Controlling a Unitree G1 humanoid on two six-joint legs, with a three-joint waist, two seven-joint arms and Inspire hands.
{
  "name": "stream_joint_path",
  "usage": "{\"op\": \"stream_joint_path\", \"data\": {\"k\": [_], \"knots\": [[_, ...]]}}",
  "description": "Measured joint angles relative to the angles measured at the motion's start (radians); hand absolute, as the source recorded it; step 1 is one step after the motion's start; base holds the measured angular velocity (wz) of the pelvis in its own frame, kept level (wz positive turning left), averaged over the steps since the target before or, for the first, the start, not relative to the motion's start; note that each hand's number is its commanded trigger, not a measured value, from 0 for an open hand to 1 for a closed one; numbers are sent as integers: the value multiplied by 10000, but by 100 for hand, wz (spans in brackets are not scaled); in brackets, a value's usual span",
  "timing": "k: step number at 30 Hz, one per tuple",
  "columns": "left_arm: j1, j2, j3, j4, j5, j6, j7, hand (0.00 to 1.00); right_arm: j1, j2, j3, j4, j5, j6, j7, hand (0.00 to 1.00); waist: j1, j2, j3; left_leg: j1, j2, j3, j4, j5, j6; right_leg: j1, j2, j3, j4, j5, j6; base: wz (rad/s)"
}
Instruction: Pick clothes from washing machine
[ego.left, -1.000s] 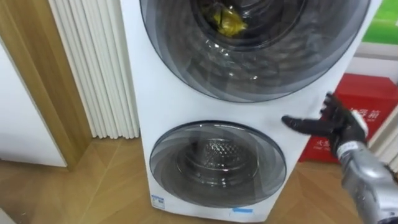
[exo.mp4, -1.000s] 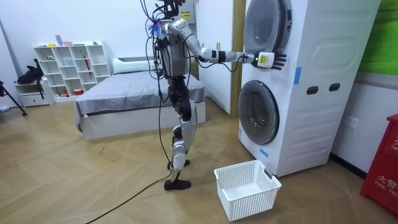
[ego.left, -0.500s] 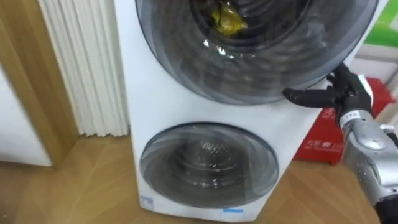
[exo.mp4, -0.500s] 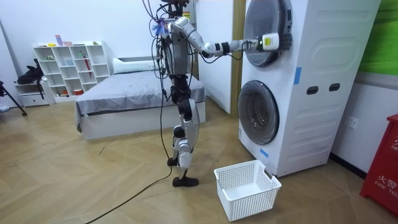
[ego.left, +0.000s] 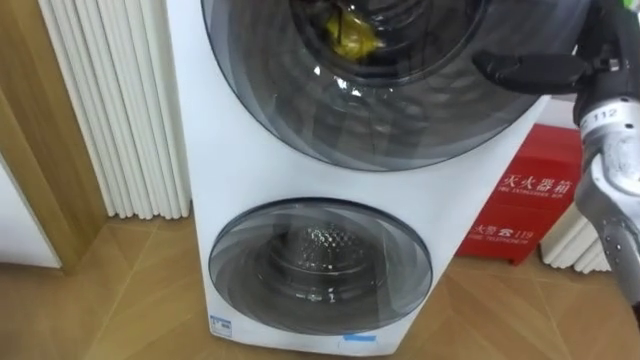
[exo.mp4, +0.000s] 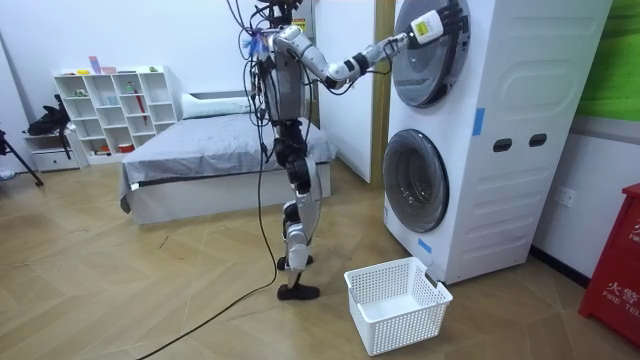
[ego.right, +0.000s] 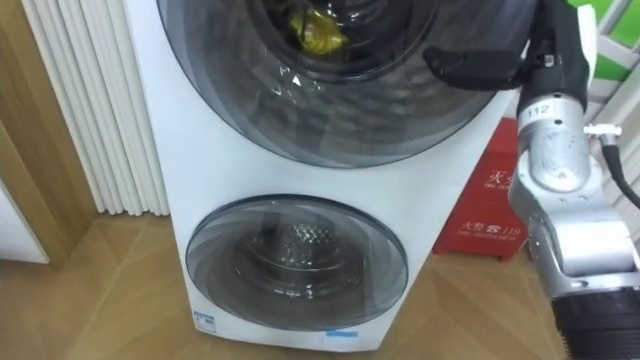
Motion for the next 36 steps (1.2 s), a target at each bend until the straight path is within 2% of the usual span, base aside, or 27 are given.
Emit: {"op": "stream_joint_path", "data": {"k": [6,10,12,17,22,31,36], "knots": [[11,-95,-21,3,-37,-52,107,0,243,16,288,-976,-720,98,309,0,-71,221,-62,29,1,131,-3,-1,-4,25,-10,36,32,-3,-1,-8],[31,-92,-109,0,-53,-156,191,0,242,39,395,-1049,-900,98,463,0,-159,206,-70,27,-4,166,6,1,-4,39,-18,37,28,-14,-6,-1],[72,-89,-252,10,-53,-160,325,0,268,40,457,-1050,-970,97,563,0,-180,156,-99,49,-27,209,7,1,-4,45,-36,49,22,-63,-78,-5],[122,-91,-427,12,-271,-162,437,0,631,38,451,-1196,-985,89,638,0,-172,44,-165,218,-15,224,0,7,-12,181,-23,38,5,-70,-76,0],[119,-87,-493,17,-372,-161,426,0,972,51,347,-1598,-1030,87,765,0,-180,29,-159,245,-10,214,-19,5,-15,208,-16,23,17,-70,-77,0],[122,-63,-486,326,-388,-177,418,0,2483,247,-42,-3850,-873,19,1324,0,-232,20,-128,203,10,424,-36,-13,-37,111,13,258,-103,-116,-174,-7],[186,-63,-484,432,-482,-513,618,0,3100,649,-320,-4651,-919,-321,1639,0,-372,69,-98,189,10,486,-63,-35,-28,107,10,251,-161,-117,-170,-1]]}}
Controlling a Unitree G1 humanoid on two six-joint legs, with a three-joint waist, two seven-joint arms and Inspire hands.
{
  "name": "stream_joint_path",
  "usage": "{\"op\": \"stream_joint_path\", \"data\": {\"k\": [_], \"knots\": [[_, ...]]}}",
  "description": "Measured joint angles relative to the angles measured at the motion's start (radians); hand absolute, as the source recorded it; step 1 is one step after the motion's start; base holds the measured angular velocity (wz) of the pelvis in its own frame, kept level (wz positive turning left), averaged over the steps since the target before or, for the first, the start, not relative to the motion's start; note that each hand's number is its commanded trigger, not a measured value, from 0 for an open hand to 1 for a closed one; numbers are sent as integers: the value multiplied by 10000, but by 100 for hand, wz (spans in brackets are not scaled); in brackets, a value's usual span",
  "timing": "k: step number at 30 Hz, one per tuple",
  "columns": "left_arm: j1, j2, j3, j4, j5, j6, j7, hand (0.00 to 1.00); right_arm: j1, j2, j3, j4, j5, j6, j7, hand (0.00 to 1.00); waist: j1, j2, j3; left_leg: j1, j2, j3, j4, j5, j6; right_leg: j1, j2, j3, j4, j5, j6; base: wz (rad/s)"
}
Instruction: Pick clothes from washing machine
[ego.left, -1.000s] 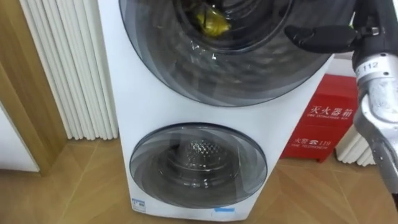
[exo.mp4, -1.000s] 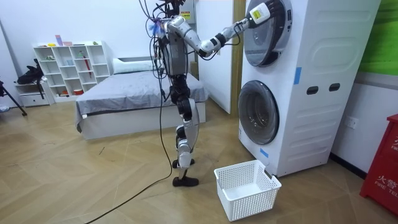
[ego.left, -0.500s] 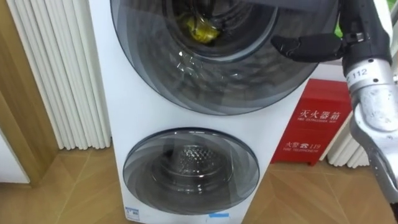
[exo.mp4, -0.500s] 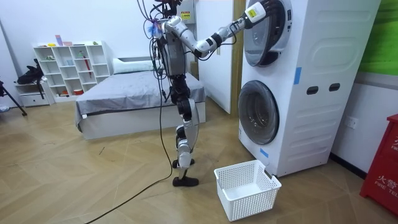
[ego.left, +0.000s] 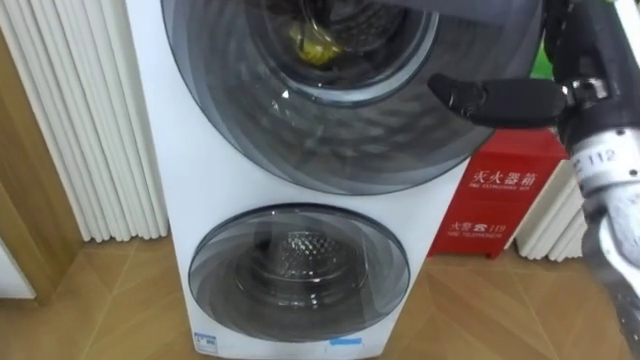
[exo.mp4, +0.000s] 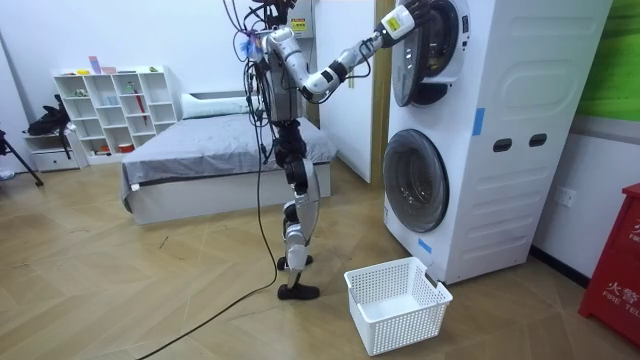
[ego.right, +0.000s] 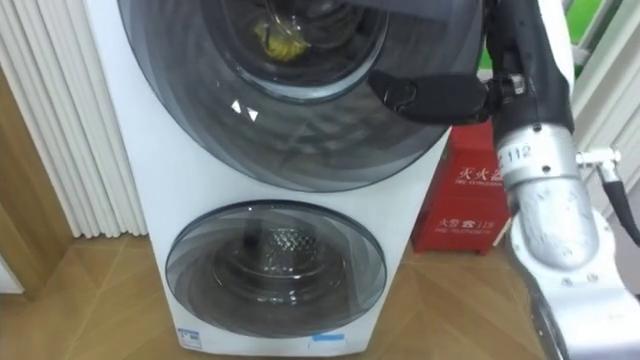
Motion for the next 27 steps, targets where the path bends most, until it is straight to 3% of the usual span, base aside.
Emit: {"op": "stream_joint_path", "data": {"k": [8,13,27], "knots": [[0,-11,-102,476,1,-575,182,0,625,42,7,-1104,12,-222,579,0,-352,104,-33,8,8,19,2,-46,-3,-15,8,13,31,-11,19,-1],[-10,-11,-101,536,15,-788,221,0,659,41,27,-1217,16,-224,788,0,-357,138,-32,6,40,35,-45,-65,-27,-70,33,61,112,-11,18,-1],[91,29,-107,454,32,-816,217,0,676,46,-24,-1669,1613,-226,1317,0,-371,152,-62,93,107,262,2,-63,-31,-176,52,330,191,7,-12,-7]]}}
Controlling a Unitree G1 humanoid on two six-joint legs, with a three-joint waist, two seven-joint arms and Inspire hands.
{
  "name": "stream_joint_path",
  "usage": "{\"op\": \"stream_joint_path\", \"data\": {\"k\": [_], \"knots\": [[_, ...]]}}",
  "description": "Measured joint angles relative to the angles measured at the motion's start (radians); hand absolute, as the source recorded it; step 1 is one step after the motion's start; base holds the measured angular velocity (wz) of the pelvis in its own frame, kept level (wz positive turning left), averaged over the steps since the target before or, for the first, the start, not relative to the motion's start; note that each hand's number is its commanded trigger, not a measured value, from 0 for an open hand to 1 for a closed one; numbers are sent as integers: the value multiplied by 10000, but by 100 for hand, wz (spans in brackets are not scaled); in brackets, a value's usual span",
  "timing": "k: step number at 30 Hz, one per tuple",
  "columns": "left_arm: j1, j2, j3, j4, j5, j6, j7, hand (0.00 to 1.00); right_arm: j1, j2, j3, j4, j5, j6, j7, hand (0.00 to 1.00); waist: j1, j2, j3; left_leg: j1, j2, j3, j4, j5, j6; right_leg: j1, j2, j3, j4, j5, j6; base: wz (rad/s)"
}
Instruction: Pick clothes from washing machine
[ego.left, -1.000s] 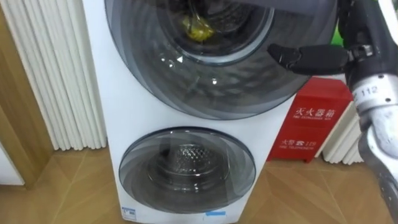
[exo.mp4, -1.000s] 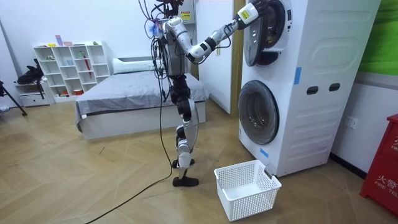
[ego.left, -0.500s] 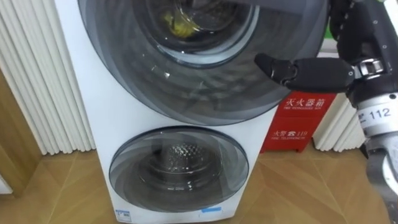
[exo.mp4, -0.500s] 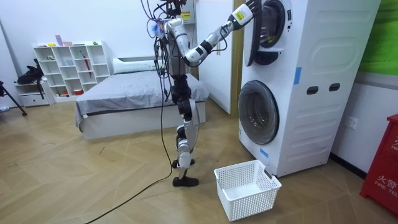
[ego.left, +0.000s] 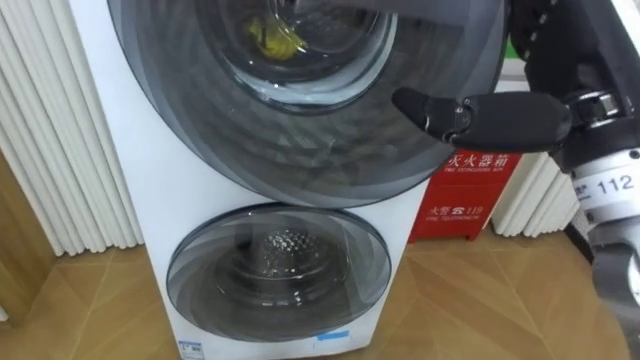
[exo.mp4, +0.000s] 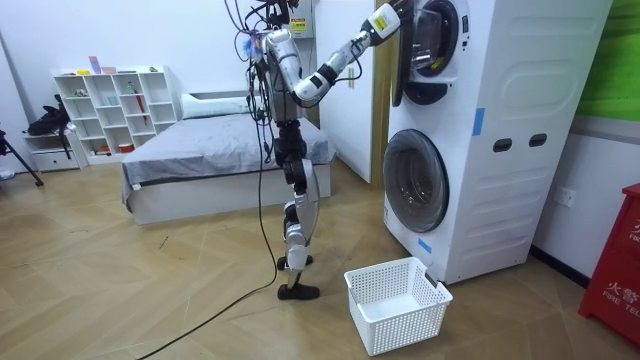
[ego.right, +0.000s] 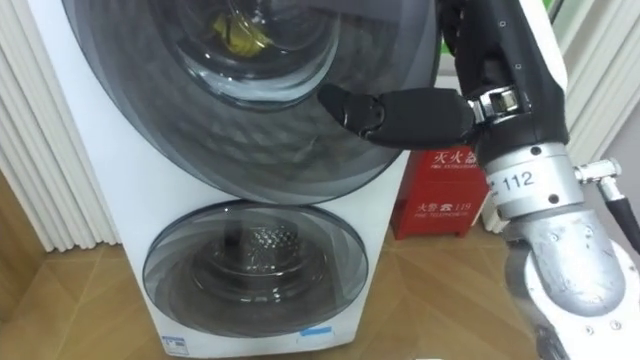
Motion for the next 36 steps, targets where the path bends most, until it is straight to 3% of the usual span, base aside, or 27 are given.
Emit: {"op": "stream_joint_path", "data": {"k": [2,4,6,9,15,19,21,25,27,33,36], "knots": [[26,32,-25,-3,-12,13,1,0,70,207,22,-1,333,-44,3,0,18,14,0,49,33,3,14,-7,-15,61,1,-2,-8,5,-8,-4],[-3,33,-88,3,-19,39,1,0,276,735,37,-2,340,-304,59,0,52,37,-15,107,67,6,25,-22,-46,138,64,13,-26,4,-11,0],[-22,23,-429,21,-30,58,0,0,549,1245,79,-1,552,-688,124,0,142,129,-33,162,81,7,33,-17,-61,183,91,25,-26,8,-23,0],[-29,23,-876,84,-25,78,10,0,928,1628,282,49,1587,-1358,134,0,278,245,-15,163,101,53,36,-24,-73,194,88,33,-34,12,-66,-5],[18,-75,-1125,300,-23,153,3,0,1322,2360,835,869,3587,-2717,886,0,292,385,32,178,167,54,44,7,-152,132,107,28,-16,-22,-154,-2],[-47,-76,-1142,282,-20,196,-23,0,1471,2578,1246,1152,4516,-3192,1424,0,303,452,8,115,245,55,43,55,-234,11,182,7,-6,-39,-216,0],[-105,-85,-1141,203,-20,238,-26,0,1593,2628,1608,1193,5158,-3497,1838,0,305,511,-6,33,295,48,43,90,-287,-10,230,5,1,24,-339,0],[-109,-95,-1189,-81,-25,264,-14,0,1822,2702,2081,1215,6031,-3649,2131,0,342,587,-77,-103,329,40,94,134,-342,-124,253,-47,7,3,-398,2],[-102,-100,-1197,-242,-29,280,20,0,2096,2663,2710,1510,6237,-3595,2446,0,555,595,-86,-136,338,40,93,193,-360,-159,272,-38,21,20,-443,0],[-145,-179,-1200,-331,-32,320,148,0,2396,2515,3635,1423,6790,-3655,4147,0,825,604,-67,-158,394,35,85,240,-432,-153,284,-272,6,-45,-529,7],[-202,-179,-1204,-335,-94,318,143,0,2394,2490,4232,1414,7015,-3345,4765,0,971,574,-48,-204,407,25,96,305,-463,-174,271,-421,16,-192,-458,19]]}}
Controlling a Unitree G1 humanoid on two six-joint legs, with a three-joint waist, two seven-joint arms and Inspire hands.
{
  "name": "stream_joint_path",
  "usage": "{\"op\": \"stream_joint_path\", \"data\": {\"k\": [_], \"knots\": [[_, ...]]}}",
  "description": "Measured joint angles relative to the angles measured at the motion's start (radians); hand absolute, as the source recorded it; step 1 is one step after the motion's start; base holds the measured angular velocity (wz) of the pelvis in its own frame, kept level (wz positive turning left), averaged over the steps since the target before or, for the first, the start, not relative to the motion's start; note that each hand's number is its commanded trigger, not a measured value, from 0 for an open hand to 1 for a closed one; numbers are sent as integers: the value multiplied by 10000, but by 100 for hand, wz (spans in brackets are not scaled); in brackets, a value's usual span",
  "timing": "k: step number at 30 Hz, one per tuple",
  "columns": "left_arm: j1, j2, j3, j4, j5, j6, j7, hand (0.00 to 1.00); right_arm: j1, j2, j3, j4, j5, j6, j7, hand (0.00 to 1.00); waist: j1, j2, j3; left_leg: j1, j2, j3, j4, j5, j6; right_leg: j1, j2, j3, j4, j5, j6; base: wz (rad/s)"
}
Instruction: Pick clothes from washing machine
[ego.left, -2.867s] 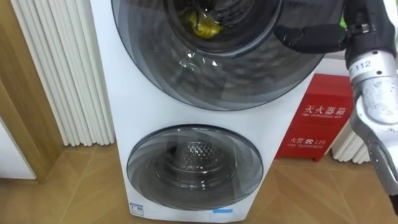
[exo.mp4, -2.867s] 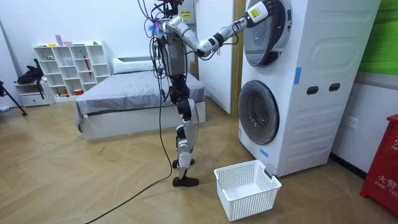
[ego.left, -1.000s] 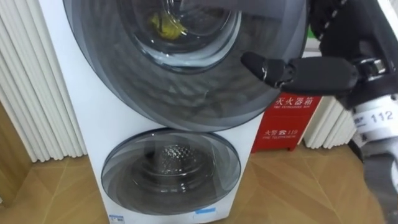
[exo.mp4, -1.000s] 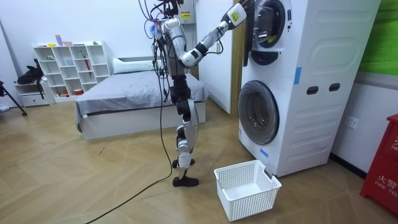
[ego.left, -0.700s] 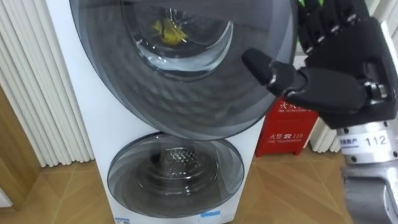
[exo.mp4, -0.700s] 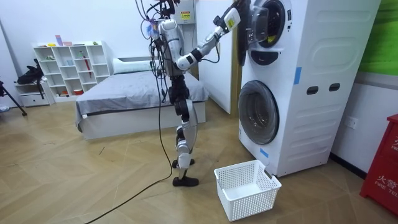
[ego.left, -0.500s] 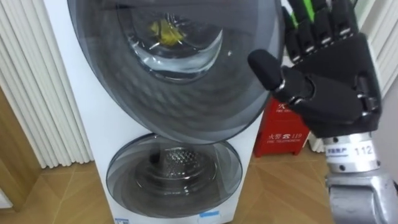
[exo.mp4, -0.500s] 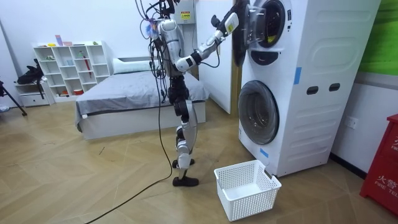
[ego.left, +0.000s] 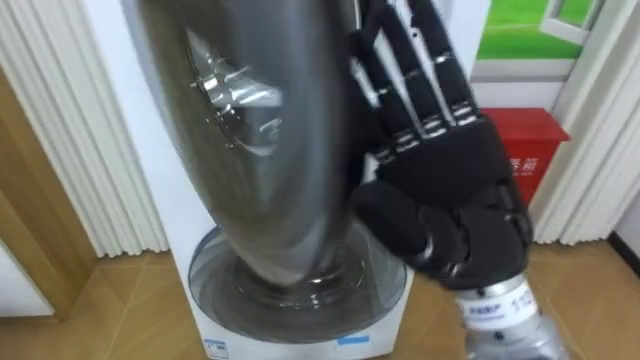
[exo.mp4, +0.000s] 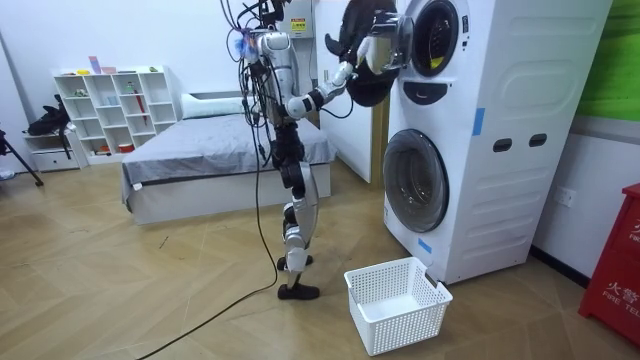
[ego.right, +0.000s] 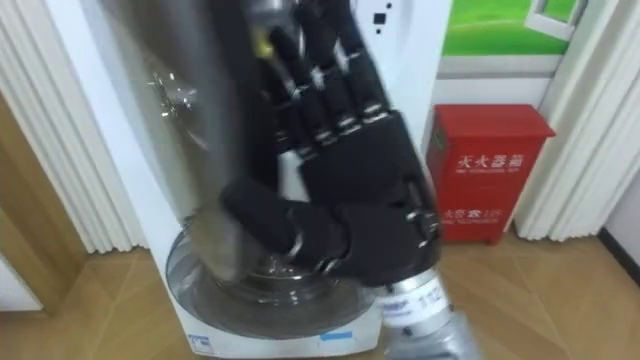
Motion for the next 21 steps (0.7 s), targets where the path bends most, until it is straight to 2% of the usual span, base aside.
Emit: {"op": "stream_joint_path", "data": {"k": [1,4,6,7,9,12,21], "knots": [[-34,0,-1,0,-102,-8,-3,0,0,3,109,-6,19,63,126,0,95,-40,9,-14,1,-6,-1,21,-4,-8,0,-16,2,-6,0,14],[-127,0,8,1,-225,-5,-30,0,-183,50,446,198,4,683,428,0,425,-195,36,-65,-24,-186,0,55,-25,-3,1,-156,-4,-5,-36,25],[-137,0,9,45,-327,1,-133,0,-186,10,703,657,-163,1533,489,0,687,-319,56,-120,-64,-278,1,54,-23,-1,-5,-165,-22,13,-76,17],[-137,1,9,45,-342,2,-167,0,-188,-9,814,779,-252,1762,477,0,741,-351,69,-141,-77,-292,1,53,-22,-2,-13,-180,-32,13,-77,13],[-162,-11,-8,78,-544,4,-233,0,-190,-263,1059,964,-742,2479,467,0,893,-428,144,-239,-150,-370,3,51,-16,-40,-81,-290,-33,6,-64,17],[-209,-34,-2,211,-715,9,-233,0,-272,-384,1105,968,-920,2678,500,0,970,-416,200,-304,-214,-370,-2,9,53,-11,-157,-390,-26,-28,-3,9],[-616,-39,-3,193,-712,5,-152,0,-767,-397,1310,968,-987,2802,495,0,952,-289,296,-344,-288,-362,-84,7,57,69,-207,-436,-200,-54,57,1]]}}
